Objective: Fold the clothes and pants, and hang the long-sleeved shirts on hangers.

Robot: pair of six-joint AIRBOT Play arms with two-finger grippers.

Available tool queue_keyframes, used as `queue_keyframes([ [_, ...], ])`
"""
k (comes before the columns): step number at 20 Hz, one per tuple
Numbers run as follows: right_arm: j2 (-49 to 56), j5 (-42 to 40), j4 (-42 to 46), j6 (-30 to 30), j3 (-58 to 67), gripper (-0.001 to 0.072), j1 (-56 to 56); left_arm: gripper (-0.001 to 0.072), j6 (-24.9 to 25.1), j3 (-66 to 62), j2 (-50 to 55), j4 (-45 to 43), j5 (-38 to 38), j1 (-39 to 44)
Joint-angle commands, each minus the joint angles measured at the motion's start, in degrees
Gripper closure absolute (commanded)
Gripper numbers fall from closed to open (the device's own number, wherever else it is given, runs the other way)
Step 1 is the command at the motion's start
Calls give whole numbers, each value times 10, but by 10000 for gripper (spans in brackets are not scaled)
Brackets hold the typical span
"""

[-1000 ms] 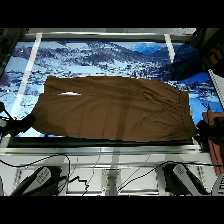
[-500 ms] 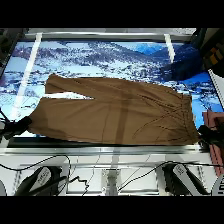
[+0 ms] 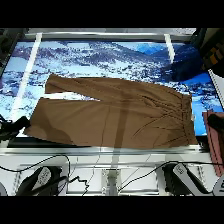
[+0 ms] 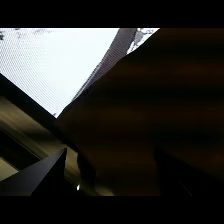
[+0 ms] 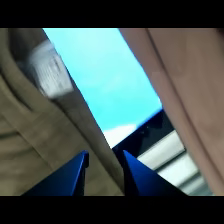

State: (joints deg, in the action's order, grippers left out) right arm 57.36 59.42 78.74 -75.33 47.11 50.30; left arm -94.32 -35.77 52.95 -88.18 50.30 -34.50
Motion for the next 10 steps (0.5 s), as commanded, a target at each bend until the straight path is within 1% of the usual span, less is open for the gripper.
queue_keyframes([
  [1, 61, -11, -78, 35, 80, 442, 0, 84, -14, -28, -1, 22, 7, 0],
  [2, 109, 30, -111, 54, 117, 451, 0, 85, -13, -38, -1, 28, 6, 0],
  [3, 159, 85, -152, 96, 153, 457, 0, 84, -13, -45, -1, 30, 1, 0],
  [4, 214, 147, -193, 137, 186, 414, -1, 85, -13, -50, -1, 29, -4, 0],
  [5, 259, 189, -216, 153, 207, 280, -3, 85, -13, -51, -1, 29, -10, 0],
  [6, 297, 207, -218, 155, 223, 182, -7, 85, -13, -51, -1, 29, -13, 0],
  [7, 322, 202, -212, 155, 229, 148, -10, 85, -13, -51, -1, 29, -13, 0],
  [8, 340, 184, -210, 167, 229, 139, -11, 85, -13, -51, -1, 29, -13, 0],
  [10, 356, 140, -210, 216, 229, 130, -11, 85, -13, -51, -1, 29, -23, 0],
])
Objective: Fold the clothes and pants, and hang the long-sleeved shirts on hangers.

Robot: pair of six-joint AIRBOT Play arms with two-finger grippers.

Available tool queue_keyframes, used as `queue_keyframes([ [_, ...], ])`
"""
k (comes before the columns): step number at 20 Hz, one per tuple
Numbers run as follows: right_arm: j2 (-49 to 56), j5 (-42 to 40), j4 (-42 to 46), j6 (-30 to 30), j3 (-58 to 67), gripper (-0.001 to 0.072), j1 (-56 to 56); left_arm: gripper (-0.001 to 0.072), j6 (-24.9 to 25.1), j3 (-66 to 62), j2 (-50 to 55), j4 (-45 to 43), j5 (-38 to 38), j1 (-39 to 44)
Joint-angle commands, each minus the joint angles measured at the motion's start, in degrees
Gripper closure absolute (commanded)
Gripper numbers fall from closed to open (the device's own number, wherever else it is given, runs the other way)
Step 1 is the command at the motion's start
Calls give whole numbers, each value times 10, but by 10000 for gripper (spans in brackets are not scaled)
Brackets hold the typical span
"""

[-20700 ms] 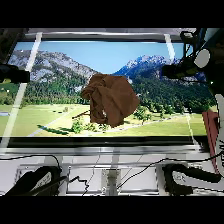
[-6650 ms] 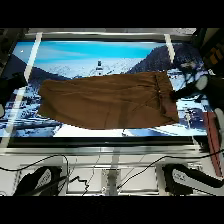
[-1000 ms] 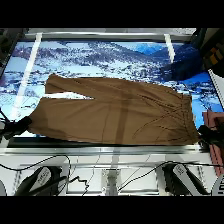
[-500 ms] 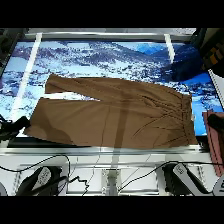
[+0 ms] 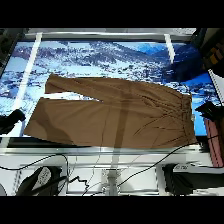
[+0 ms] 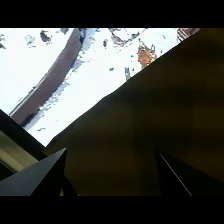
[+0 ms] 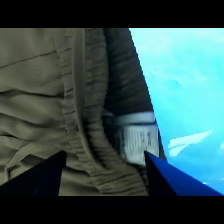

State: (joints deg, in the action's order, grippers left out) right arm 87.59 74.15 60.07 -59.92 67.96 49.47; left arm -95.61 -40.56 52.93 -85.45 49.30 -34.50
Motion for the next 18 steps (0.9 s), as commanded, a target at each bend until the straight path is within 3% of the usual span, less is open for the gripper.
queue_keyframes([
  [1, 56, -31, -20, 74, 20, 130, -3, 85, 0, -3, 0, 2, -22, 0],
  [7, 89, -85, 1, 86, 28, 133, -3, 85, 0, -3, 0, 65, -54, 0],
  [15, 169, 76, -14, 80, 111, 163, -1, 85, 0, -3, 0, 117, -54, 3],
  [18, 171, 118, -18, 80, 140, 216, 9, 85, 0, -3, 0, 123, -54, 3],
])
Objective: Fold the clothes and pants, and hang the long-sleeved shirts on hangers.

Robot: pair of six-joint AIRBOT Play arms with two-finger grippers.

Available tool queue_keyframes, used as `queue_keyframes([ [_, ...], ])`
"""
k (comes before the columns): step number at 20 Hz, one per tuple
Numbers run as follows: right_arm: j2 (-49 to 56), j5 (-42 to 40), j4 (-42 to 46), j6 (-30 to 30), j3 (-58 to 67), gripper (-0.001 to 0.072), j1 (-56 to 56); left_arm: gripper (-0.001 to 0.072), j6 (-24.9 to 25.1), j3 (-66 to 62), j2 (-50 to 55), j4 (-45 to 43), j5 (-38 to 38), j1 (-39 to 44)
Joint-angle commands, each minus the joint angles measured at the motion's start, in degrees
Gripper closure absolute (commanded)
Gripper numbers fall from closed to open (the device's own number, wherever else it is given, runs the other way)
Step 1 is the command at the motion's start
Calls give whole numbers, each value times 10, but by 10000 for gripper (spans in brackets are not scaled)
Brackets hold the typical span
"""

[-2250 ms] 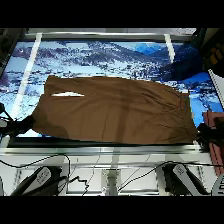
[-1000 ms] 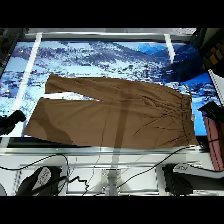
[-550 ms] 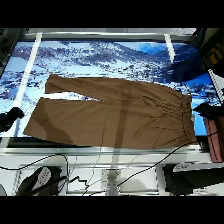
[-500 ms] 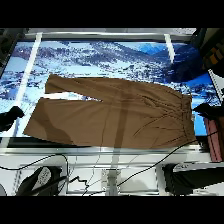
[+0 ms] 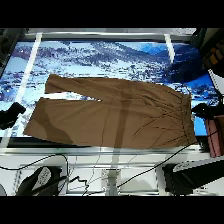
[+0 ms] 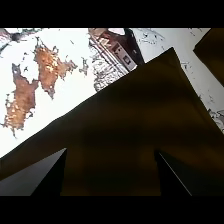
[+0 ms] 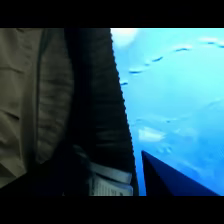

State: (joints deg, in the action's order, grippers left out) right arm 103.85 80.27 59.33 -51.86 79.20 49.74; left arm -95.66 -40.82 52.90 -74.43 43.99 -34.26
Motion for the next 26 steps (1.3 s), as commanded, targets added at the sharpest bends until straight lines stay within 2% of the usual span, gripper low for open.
queue_keyframes([
  [1, 9, 78, -11, 0, 34, 222, 10, 85, 0, 0, 0, 13, 0, 0],
  [4, 9, 135, -11, 1, 36, 224, 17, 85, 0, 0, 0, 17, 0, 0],
  [16, 8, 148, -6, 21, 51, 225, 13, 85, 0, 0, 0, 17, -1, 4],
  [18, 8, 152, -5, 21, 70, 261, 13, 85, 0, 0, 0, 17, 0, 4],
  [21, 7, 159, -8, 19, 100, 266, 13, 85, 0, 0, 0, 17, -1, 4],
  [23, 5, 146, -2, 20, 97, 244, 7, 85, 0, 0, 0, 17, -1, 4],
  [25, 6, 116, 32, 20, 78, 136, -7, 85, 0, 0, 0, 17, 0, 4],
  [26, 6, 99, 49, 20, 68, 122, -16, 85, 0, 0, 0, 17, 0, 4],
])
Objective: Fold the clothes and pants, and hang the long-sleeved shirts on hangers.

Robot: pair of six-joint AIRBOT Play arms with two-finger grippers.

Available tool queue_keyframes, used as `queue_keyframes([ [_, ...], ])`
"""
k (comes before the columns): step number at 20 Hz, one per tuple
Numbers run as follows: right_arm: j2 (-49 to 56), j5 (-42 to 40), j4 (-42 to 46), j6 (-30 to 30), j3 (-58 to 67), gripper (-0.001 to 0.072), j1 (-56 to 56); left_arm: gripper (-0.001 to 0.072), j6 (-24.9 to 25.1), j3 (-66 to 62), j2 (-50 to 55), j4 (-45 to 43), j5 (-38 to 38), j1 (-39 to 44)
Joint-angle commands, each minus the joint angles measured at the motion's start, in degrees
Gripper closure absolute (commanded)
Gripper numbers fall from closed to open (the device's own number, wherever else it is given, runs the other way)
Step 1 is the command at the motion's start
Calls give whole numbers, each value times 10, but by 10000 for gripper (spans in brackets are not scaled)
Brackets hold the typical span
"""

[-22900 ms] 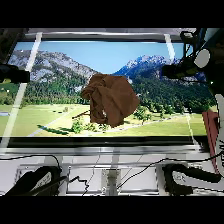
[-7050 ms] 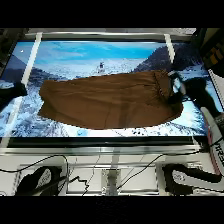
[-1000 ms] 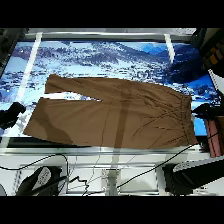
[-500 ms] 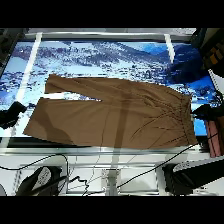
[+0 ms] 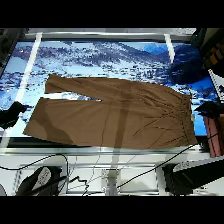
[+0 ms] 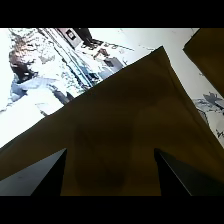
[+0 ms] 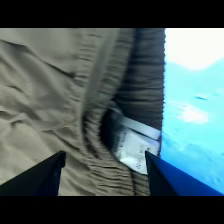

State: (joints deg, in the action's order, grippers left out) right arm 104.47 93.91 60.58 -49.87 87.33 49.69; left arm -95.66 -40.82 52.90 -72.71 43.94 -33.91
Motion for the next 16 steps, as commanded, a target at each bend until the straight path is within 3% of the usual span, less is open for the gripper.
queue_keyframes([
  [1, 0, -54, 47, 0, -23, 88, -25, 85, 0, 0, 0, 0, 0, 0],
  [8, 0, -158, 163, -33, -26, 85, -98, 85, 0, 0, 0, 0, 0, 0],
  [13, 3, -142, 159, -37, -25, 158, -100, 85, 0, 0, 0, 0, 0, 0],
  [16, 11, -112, 143, -37, -25, 161, -100, 85, 0, 0, 0, 0, 0, 0],
])
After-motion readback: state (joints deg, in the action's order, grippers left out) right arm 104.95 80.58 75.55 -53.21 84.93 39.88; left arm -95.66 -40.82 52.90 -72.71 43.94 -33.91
